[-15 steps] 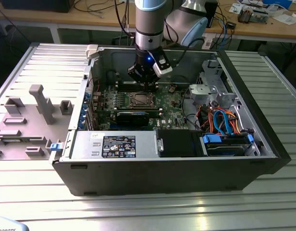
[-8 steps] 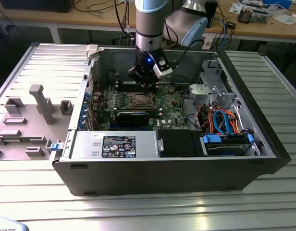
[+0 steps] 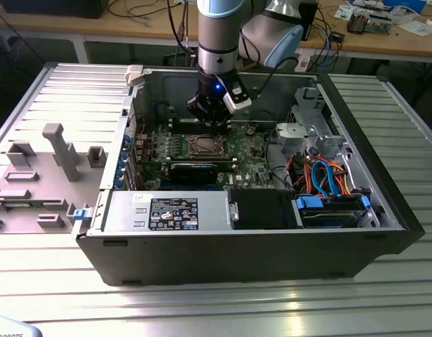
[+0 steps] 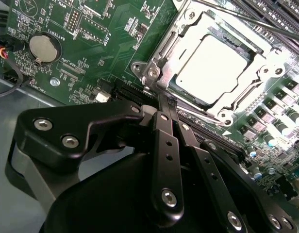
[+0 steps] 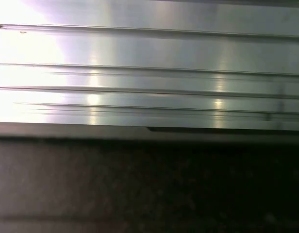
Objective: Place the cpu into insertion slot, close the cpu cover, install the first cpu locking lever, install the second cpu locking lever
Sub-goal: 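Install the first cpu locking lever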
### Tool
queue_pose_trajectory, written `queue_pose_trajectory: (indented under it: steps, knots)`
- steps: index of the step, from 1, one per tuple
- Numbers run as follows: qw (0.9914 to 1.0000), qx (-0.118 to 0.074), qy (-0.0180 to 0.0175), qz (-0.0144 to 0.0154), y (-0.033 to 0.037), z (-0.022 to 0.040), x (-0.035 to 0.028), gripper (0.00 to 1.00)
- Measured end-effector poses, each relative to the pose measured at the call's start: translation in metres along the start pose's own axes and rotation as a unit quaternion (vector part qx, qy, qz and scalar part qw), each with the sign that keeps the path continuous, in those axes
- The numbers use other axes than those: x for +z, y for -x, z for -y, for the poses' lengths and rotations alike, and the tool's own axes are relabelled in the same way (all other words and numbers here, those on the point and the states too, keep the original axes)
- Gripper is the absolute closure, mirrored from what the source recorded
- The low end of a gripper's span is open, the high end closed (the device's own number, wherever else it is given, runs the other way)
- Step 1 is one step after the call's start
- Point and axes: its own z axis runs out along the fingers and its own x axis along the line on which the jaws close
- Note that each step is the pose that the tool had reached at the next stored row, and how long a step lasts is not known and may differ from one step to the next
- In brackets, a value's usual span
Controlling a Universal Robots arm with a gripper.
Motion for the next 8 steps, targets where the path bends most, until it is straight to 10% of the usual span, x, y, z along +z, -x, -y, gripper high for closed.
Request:
queue_pose_trajectory:
  steps: [8]
  knots:
    - [1.0, 0.0, -0.0004, 0.0, 0.0, 0.0001, 0.0012, 0.89]
